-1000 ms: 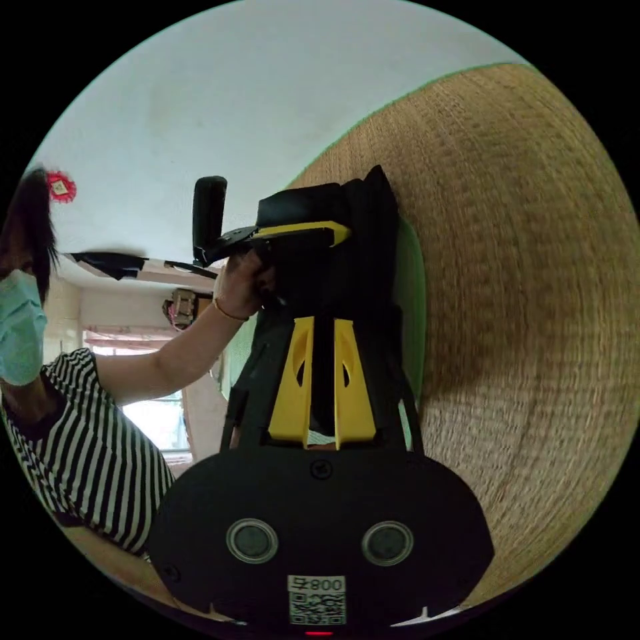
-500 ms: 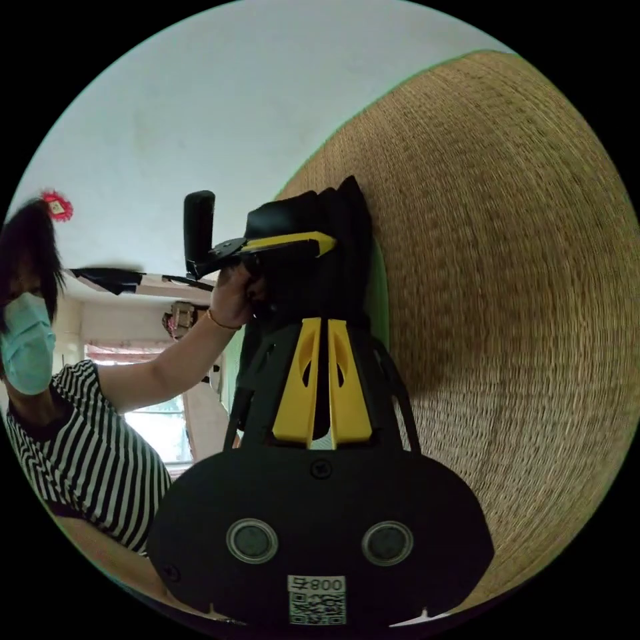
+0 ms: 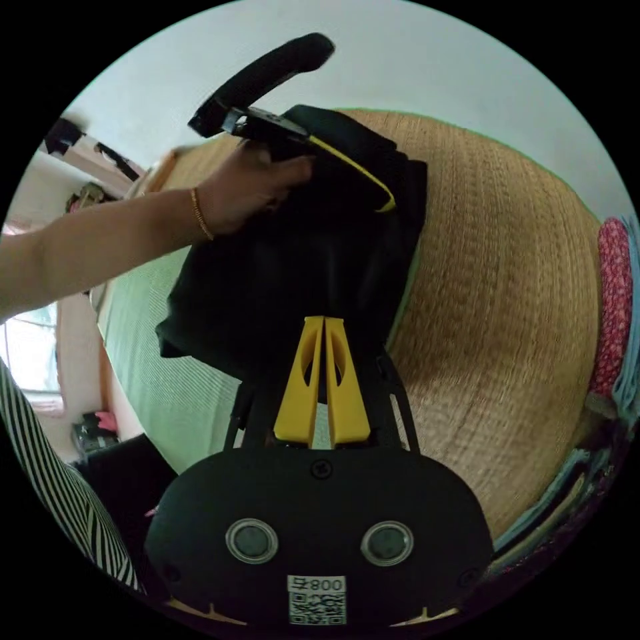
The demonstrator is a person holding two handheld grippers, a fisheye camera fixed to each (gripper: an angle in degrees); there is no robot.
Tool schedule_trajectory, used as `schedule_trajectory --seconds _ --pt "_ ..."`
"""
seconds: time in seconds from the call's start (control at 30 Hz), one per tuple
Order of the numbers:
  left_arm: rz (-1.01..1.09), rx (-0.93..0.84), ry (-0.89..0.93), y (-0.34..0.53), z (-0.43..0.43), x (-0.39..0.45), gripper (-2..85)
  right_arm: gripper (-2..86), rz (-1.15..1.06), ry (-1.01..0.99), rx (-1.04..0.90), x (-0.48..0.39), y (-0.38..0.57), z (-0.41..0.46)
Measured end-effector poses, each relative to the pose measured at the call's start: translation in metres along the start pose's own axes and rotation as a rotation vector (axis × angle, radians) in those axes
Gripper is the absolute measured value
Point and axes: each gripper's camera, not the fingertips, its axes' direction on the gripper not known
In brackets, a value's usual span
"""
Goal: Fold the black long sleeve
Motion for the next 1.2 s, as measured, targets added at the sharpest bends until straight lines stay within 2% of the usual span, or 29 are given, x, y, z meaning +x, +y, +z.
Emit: schedule_trajectory --seconds 0.1,0.17,0.23,0.3,0.33,0.37,0.43,0.6,0.67,0.73,0.87,1.0,1.2 --pt "-0.035 -0.001 0.127 0.012 -0.017 -0.012 0.2 0.1 0.081 -0.101 0.051 0.005 0.011 0.004" --pt "-0.05 0.12 0.169 0.033 -0.049 -0.016 0.1 0.1 0.089 -0.102 0.055 0.001 0.015 0.006" --pt "-0.075 0.227 0.062 0.071 -0.088 -0.018 0.1 0.1 0.064 -0.055 0.056 -0.008 0.017 0.007" --pt "-0.145 0.235 -0.095 0.095 -0.099 -0.026 0.1 0.2 0.078 -0.051 0.079 -0.013 0.021 0.01" --pt "-0.19 0.22 -0.158 0.104 -0.095 -0.035 0.1 0.2 0.089 -0.061 0.088 -0.013 0.023 0.01" --pt "-0.196 0.202 -0.144 0.106 -0.09 -0.04 0.1 0.1 0.107 -0.079 0.107 -0.013 0.026 0.012" --pt "-0.197 0.051 -0.079 0.102 -0.059 -0.06 0.1 0.1 0.129 -0.097 0.121 -0.013 0.03 0.013" --pt "-0.183 0.009 -0.061 0.112 -0.052 -0.068 0.1 0.0 0.145 -0.102 0.137 -0.02 0.036 -0.002" --pt "-0.185 0.051 -0.069 0.129 -0.066 -0.064 0.2 0.0 0.138 -0.075 0.159 -0.023 0.041 -0.011" --pt "-0.199 0.175 -0.069 0.164 -0.093 -0.05 0.5 0.0 0.13 -0.048 0.155 -0.027 0.046 -0.011" --pt "-0.224 0.293 0.053 0.23 -0.116 -0.024 1.7 0.0 0.158 -0.061 0.101 -0.025 0.043 0.014" --pt "-0.334 0.286 0.189 0.308 -0.109 0.009 9.7 0.0 0.168 -0.082 0.096 -0.023 0.033 0.017" --pt "-0.481 0.187 0.135 0.373 -0.094 0.056 16.4 0.0 0.204 -0.143 0.101 -0.015 0.029 0.023"
